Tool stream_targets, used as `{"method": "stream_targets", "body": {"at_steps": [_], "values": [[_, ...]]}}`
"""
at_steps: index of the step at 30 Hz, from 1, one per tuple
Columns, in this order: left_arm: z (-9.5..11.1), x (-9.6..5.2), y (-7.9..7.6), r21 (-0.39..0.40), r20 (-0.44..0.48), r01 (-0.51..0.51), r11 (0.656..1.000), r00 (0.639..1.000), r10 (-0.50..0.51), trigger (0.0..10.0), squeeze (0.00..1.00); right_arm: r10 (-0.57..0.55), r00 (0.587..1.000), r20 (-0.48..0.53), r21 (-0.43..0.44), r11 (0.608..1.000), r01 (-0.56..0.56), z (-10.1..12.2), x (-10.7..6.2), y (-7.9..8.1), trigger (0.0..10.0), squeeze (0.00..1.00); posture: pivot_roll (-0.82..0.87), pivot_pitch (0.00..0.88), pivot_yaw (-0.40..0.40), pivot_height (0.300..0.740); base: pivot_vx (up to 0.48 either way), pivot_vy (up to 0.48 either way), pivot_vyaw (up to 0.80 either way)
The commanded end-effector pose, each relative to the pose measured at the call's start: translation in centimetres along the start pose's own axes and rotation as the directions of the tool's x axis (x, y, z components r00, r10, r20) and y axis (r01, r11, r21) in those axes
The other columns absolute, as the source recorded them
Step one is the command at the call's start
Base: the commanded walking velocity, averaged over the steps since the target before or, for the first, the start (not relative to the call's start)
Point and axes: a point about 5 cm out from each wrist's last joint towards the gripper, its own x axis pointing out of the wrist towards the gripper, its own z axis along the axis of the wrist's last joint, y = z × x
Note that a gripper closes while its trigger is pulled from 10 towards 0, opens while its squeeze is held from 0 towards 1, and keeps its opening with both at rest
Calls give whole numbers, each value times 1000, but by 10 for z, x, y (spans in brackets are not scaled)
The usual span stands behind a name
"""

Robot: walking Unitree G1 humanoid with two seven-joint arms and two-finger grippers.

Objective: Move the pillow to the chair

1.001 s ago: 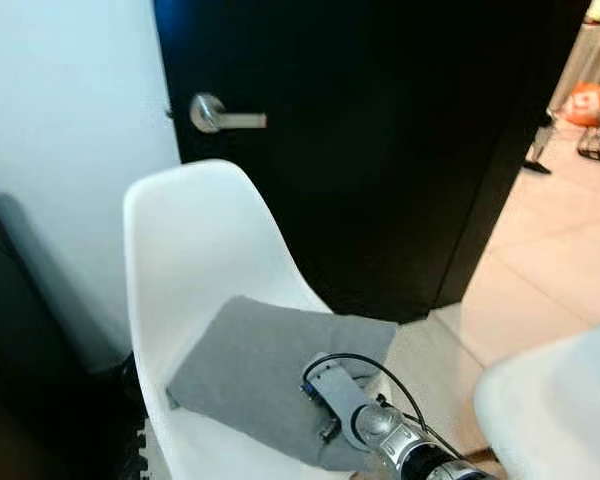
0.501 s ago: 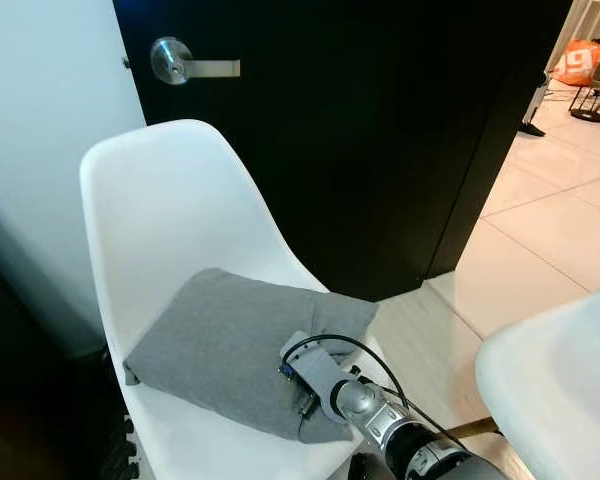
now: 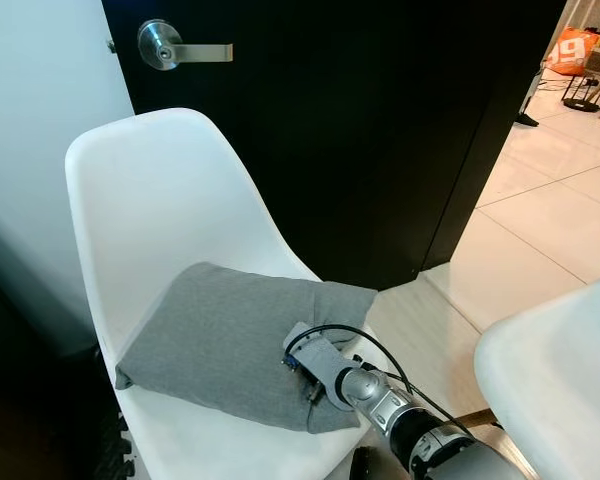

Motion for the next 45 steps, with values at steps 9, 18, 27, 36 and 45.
{"method": "stream_targets", "body": {"at_steps": [9,18,27,36,45], "values": [[0,-1,-19,23,-19,67,997,998,-67,10000,0,-31,997,73,72,997,25,-4,-9,-21,10000,1000,16,132,-57,563,0,0,0],[10,0,-24,35,-5,83,996,997,-83,10000,0,-14,988,152,332,942,-37,-29,-25,-42,10000,1000,-10,82,-58,563,0,0,0],[20,1,-23,59,8,90,994,996,-91,10000,0,83,866,493,487,798,-354,-36,-52,-60,10000,0,-48,44,-32,563,0,0,0],[17,1,-26,90,-10,100,991,995,-100,10000,0,-131,873,470,729,615,-300,-63,-59,-65,10000,0,-75,40,-14,578,0,0,0],[16,1,-23,93,-14,94,991,996,-94,10000,0,-227,828,512,797,484,-361,-74,-64,-61,10000,0,-69,52,-3,607,0,0,0]]}}
